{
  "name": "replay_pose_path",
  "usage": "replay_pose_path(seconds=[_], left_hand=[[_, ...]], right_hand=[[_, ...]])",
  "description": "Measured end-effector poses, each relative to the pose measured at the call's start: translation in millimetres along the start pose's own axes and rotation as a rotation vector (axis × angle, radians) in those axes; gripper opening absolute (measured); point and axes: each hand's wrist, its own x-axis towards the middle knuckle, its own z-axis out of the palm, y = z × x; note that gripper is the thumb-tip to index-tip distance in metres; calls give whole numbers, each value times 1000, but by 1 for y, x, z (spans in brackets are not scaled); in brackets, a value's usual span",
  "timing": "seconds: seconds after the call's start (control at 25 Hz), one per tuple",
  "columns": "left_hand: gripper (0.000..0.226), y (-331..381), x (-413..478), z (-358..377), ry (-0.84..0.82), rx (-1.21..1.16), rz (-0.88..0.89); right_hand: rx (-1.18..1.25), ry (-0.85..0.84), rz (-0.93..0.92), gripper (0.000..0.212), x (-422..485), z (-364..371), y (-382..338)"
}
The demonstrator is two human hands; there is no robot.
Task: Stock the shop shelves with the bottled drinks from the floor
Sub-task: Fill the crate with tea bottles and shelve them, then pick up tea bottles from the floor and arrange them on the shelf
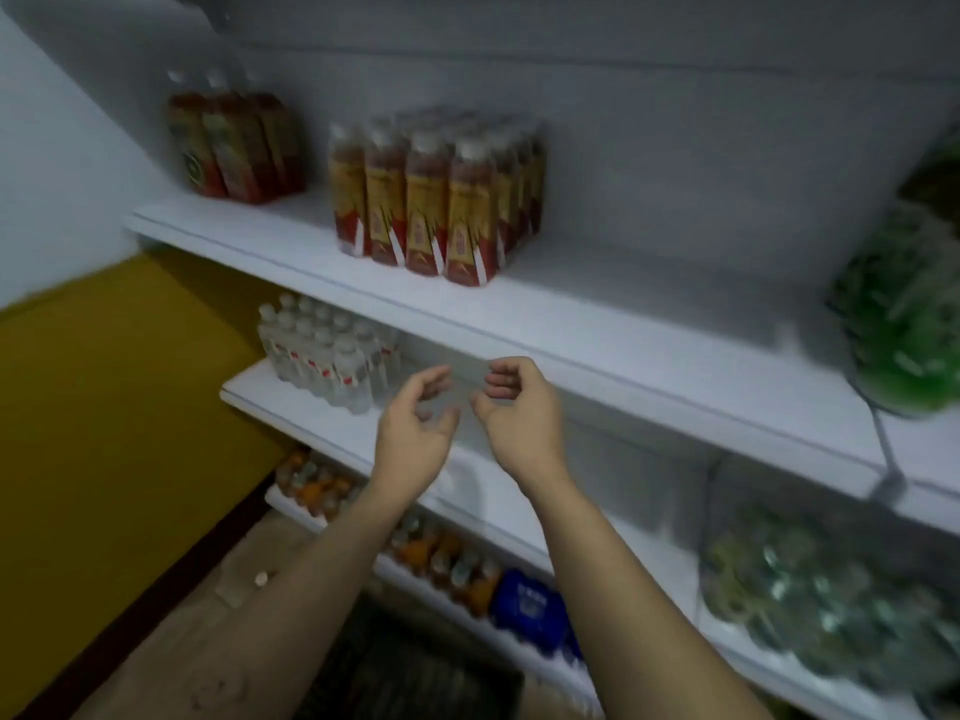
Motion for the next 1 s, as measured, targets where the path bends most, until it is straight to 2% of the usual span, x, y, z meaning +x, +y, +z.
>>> replay_pose_path(seconds=[0.16,0.44,0.6,0.84,1.0], left_hand=[[35,-33,-74,-1,-176,19,-85],[37,-88,-186,31,-544,0,-251],[41,-104,-228,50,-685,60,-356],[42,-126,-284,92,-808,210,-463],[39,-159,-330,134,-809,247,-527]], right_hand=[[-121,15,199,28,-70,-16,65],[-261,59,608,29,-189,-54,168],[-255,81,780,22,-236,-75,207],[-242,7,930,21,-285,-90,272],[-239,-81,902,23,-300,-117,324]])
